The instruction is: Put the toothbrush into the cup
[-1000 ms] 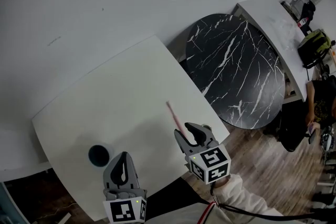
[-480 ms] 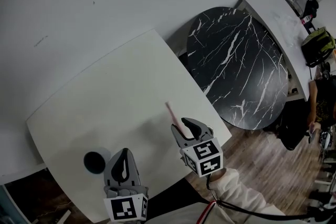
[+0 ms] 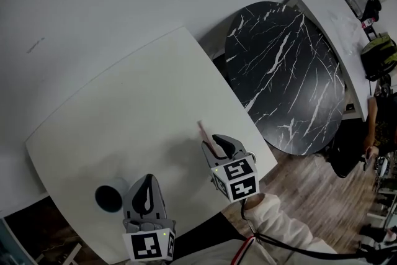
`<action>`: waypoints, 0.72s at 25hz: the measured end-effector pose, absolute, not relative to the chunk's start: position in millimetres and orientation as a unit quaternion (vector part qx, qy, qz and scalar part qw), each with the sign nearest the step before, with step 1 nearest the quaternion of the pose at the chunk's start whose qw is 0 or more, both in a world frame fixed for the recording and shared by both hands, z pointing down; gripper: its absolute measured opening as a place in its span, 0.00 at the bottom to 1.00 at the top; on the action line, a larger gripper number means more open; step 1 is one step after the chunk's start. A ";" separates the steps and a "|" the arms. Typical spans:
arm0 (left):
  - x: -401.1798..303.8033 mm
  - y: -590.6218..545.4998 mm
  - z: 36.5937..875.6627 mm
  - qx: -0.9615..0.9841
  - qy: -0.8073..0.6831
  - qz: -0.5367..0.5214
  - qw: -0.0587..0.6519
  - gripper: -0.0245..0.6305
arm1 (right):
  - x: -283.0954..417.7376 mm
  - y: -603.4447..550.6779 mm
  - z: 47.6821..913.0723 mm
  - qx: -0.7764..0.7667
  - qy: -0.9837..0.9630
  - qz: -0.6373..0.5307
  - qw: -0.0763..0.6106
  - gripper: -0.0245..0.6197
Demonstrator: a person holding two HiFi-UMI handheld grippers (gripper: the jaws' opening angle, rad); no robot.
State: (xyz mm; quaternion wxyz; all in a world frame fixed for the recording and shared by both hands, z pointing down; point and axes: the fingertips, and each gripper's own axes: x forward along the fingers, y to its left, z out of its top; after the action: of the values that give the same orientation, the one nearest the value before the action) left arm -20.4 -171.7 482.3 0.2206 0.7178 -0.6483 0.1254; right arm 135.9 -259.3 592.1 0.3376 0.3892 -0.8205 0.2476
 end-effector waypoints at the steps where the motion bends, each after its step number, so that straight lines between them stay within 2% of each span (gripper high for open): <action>1: -20.5 -172.8 484.1 0.718 -0.648 0.126 0.221 0.05 | 135.8 -260.1 595.4 0.389 -0.819 0.249 0.340 0.24; 11: -17.2 -174.5 494.7 0.717 -0.645 0.128 0.230 0.05 | 139.5 -255.4 620.0 0.381 -0.801 0.261 0.380 0.24; 17: -18.0 -172.4 493.9 0.716 -0.646 0.128 0.231 0.05 | 144.4 -250.9 625.8 0.379 -0.791 0.264 0.401 0.21; 18: -18.2 -172.3 493.9 0.716 -0.646 0.128 0.231 0.05 | 145.4 -251.7 626.2 0.382 -0.789 0.262 0.403 0.17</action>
State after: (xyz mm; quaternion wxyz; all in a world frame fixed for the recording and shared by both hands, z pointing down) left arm -18.2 -172.3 493.9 0.2308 0.7161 -0.6463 0.1275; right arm 145.4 -251.7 626.2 0.4029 0.3820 -0.7892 0.2625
